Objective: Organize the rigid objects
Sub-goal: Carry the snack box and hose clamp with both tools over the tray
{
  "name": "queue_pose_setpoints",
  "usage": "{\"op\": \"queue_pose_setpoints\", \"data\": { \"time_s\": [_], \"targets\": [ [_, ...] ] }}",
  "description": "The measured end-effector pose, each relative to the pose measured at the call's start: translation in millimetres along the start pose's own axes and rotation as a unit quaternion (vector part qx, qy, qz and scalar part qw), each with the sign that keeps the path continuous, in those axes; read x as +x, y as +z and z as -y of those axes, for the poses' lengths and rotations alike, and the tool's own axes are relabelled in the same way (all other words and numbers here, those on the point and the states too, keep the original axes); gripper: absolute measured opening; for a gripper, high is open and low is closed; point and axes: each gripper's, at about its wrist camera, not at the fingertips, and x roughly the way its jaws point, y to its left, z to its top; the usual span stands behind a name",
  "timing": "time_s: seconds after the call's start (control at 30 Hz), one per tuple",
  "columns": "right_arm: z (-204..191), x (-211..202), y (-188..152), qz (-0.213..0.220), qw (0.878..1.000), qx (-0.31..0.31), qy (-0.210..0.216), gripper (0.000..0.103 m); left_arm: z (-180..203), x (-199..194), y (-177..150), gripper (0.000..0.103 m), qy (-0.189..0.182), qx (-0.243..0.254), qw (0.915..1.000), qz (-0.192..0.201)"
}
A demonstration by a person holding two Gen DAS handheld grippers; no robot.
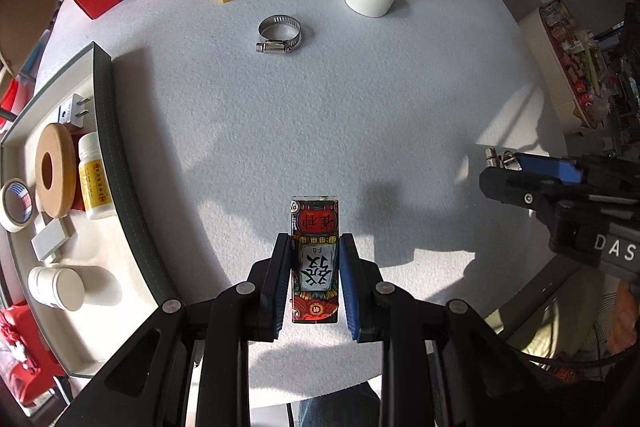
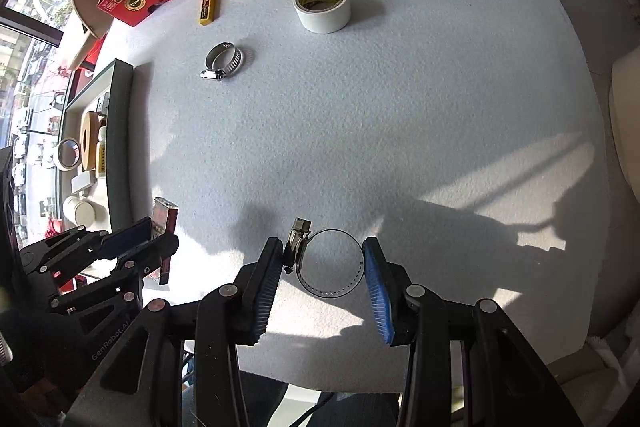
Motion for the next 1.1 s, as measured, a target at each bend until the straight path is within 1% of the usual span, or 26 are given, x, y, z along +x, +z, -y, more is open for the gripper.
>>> {"op": "queue_pose_setpoints", "data": {
  "time_s": [0.1, 0.13, 0.23, 0.3, 0.43, 0.57, 0.7, 0.83, 0.97, 1.1],
  "targets": [
    [-6, -11, -8, 0.0, 1.0, -0.009, 0.002, 0.042, -6, -15, -14, 0.026, -0.006, 0.001, 1.0, 0.007],
    [-9, -13, -8, 0.001, 1.0, -0.013, 0.001, 0.042, -14, -18, -8, 0.026, -0.007, -0.001, 0.9999, 0.01],
    [-22, -20, -8, 0.005, 1.0, -0.029, -0.001, 0.042, -30, -28, -9, 0.026, -0.006, -0.01, 0.9997, 0.023],
    [-31, -24, -5, 0.01, 0.999, -0.041, -0.005, 0.042, -38, -30, -6, 0.026, -0.004, -0.023, 0.9992, 0.032],
    [-53, -31, 0, 0.018, 0.997, -0.071, -0.01, 0.042, -67, -39, -9, 0.026, 0.002, -0.058, 0.997, 0.05],
    [-84, -33, 6, 0.023, 0.994, -0.109, -0.01, 0.042, -93, -49, -18, 0.026, 0.024, -0.092, 0.9934, 0.065],
    [-119, -32, 9, 0.022, 0.988, -0.152, -0.009, 0.043, -119, -53, -32, 0.026, 0.034, -0.137, 0.9872, 0.074],
    [-158, -28, 10, 0.02, 0.979, -0.202, -0.006, 0.043, -148, -61, -54, 0.026, 0.047, -0.184, 0.9786, 0.08],
    [-199, -25, 8, 0.019, 0.968, -0.252, 0.002, 0.043, -174, -65, -73, 0.026, 0.061, -0.227, 0.9682, 0.087],
    [-235, -21, 5, 0.017, 0.955, -0.294, 0.007, 0.043, -192, -66, -89, 0.026, 0.073, -0.259, 0.9592, 0.087]
  ]
}}
